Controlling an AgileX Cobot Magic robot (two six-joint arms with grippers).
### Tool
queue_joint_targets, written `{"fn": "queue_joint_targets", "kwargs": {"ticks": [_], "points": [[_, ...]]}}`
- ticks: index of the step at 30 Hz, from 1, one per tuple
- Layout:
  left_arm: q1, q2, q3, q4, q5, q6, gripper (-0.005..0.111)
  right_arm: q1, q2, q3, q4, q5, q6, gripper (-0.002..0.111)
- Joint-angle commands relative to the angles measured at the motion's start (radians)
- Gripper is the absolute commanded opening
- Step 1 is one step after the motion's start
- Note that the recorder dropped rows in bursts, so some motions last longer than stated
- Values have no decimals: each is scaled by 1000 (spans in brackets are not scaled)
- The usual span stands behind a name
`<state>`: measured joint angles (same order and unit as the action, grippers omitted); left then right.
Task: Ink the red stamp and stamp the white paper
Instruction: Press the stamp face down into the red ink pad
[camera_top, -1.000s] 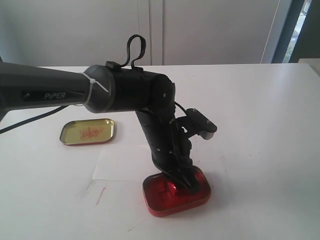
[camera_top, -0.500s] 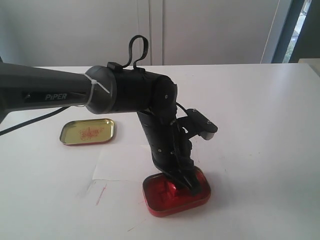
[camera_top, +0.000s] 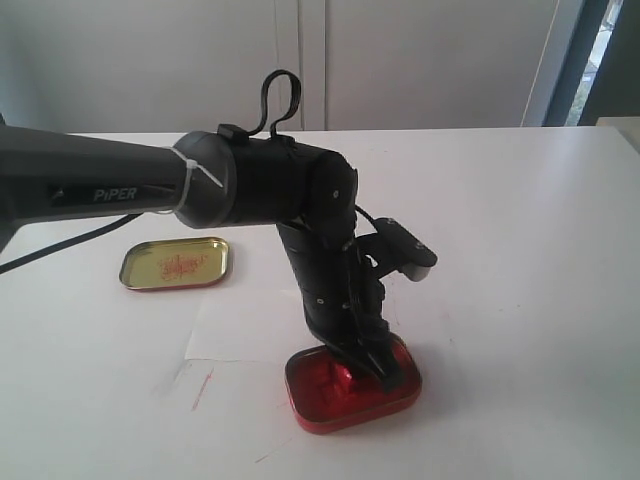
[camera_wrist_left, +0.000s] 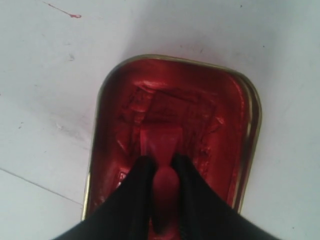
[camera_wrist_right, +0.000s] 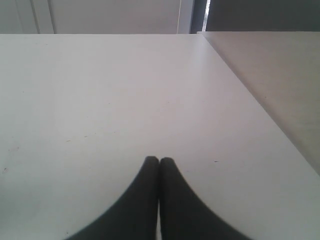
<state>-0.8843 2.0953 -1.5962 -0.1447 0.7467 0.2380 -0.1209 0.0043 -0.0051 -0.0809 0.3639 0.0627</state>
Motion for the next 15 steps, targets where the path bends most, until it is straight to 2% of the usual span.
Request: {"fn": "queue_joint_targets", "kwargs": {"ticks": [1,9,15], "points": [[-4,16,-25,59,103,-24,0,2,-4,5,2,-15,2,0],[-4,14,-91,67,145,-29,0,2,-4,5,2,-15,2,0],[-4,-4,-92,82,169,-45,0,2,-4,5,2,-15,2,0]]}}
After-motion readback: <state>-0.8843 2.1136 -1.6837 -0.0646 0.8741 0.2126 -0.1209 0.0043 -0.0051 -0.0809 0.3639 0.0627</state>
